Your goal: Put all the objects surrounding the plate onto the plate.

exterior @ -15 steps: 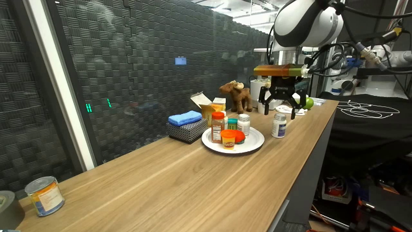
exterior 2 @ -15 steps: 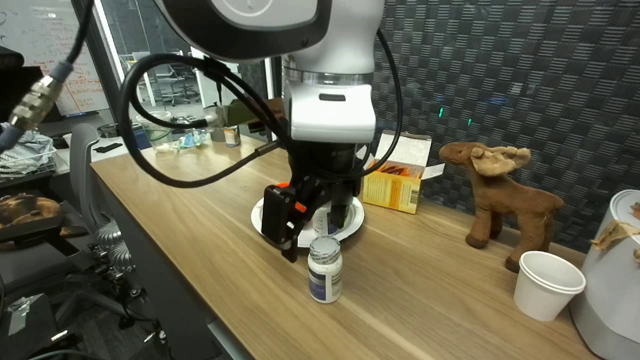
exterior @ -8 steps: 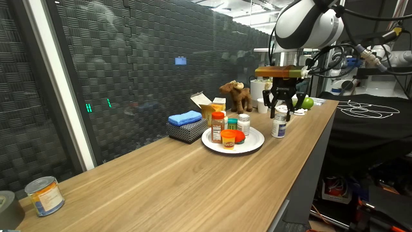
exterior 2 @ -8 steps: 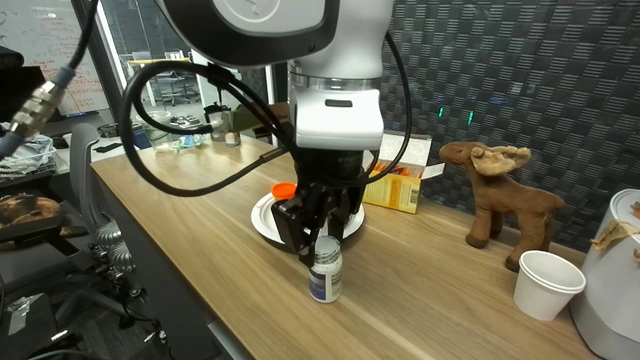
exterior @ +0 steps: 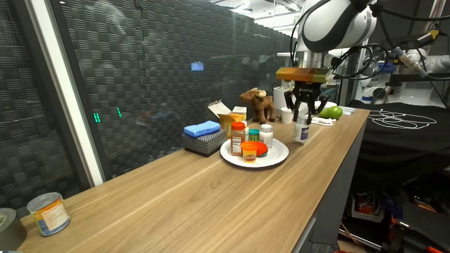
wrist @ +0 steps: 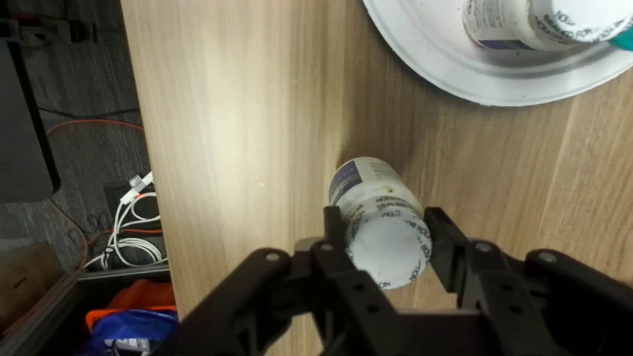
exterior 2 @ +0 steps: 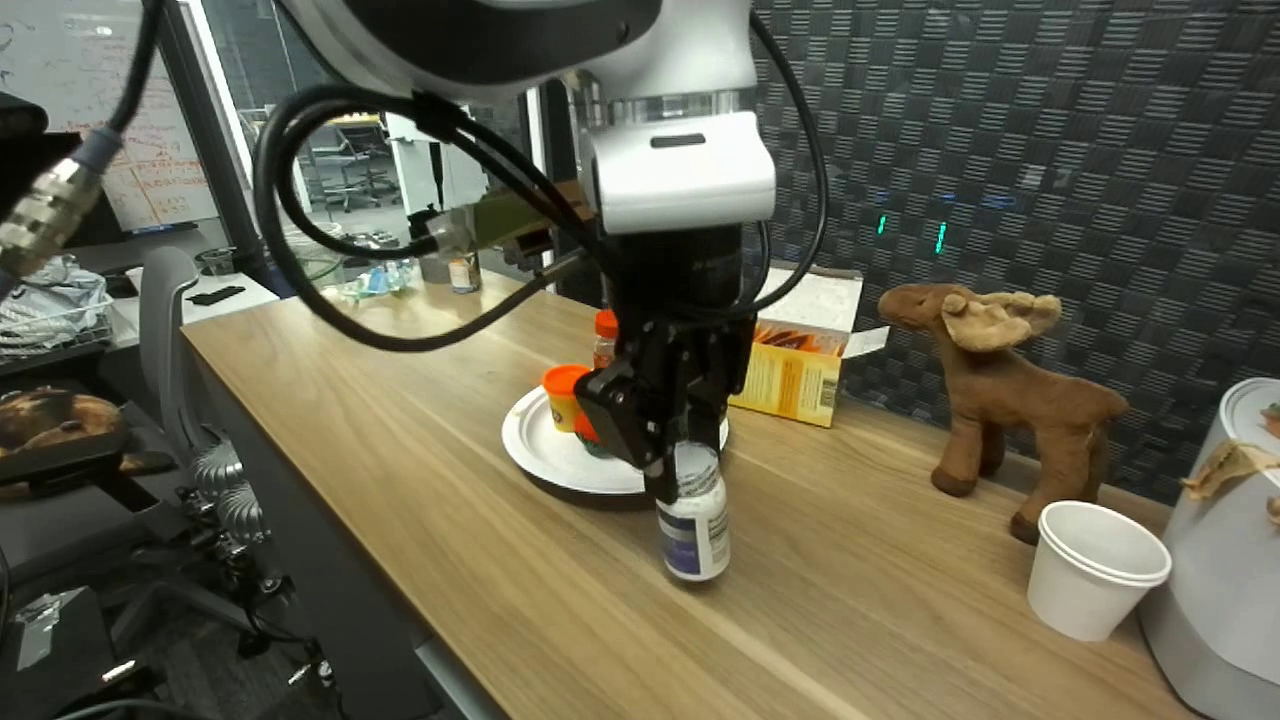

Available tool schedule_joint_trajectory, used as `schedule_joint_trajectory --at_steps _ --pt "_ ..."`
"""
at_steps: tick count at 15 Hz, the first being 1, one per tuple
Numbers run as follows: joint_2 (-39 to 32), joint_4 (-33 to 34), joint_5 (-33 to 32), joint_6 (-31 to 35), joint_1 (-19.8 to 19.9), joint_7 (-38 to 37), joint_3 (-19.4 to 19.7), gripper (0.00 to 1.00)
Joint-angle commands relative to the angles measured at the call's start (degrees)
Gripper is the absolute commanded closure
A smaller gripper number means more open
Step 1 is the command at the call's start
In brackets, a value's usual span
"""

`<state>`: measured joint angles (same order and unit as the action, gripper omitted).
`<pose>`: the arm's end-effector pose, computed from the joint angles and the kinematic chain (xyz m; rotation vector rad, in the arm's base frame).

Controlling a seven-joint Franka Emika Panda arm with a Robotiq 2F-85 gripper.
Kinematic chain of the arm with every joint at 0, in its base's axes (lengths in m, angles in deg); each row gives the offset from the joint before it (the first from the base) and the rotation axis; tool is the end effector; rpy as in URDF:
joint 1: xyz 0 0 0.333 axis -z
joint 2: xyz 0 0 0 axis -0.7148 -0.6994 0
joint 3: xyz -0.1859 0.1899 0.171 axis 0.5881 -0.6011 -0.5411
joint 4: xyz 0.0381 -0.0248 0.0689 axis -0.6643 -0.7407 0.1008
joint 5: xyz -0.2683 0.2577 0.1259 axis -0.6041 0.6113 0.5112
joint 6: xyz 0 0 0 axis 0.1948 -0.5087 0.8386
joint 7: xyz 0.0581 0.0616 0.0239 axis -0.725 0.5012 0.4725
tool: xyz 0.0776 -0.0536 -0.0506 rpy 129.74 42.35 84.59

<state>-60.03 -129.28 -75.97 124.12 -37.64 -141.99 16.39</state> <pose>0.5143 -0.1635 0.3601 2.2286 -2.1563 0.1463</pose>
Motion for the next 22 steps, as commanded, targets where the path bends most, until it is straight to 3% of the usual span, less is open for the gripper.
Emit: schedule_joint_trajectory --at_steps 1,6,16,22 --pt "5.9 -2.4 -4.8 1.9 -1.5 -1.4 -1.3 0.81" --pt "8.4 -3.6 -2.4 2.2 -2.8 4.3 -4.4 0.81" --pt "4.3 -1.9 8.6 -0.9 -5.2 20.3 -7.1 0.81" --pt "1.0 -1.4 9.5 -0.8 -6.1 22.4 -7.4 0.81"
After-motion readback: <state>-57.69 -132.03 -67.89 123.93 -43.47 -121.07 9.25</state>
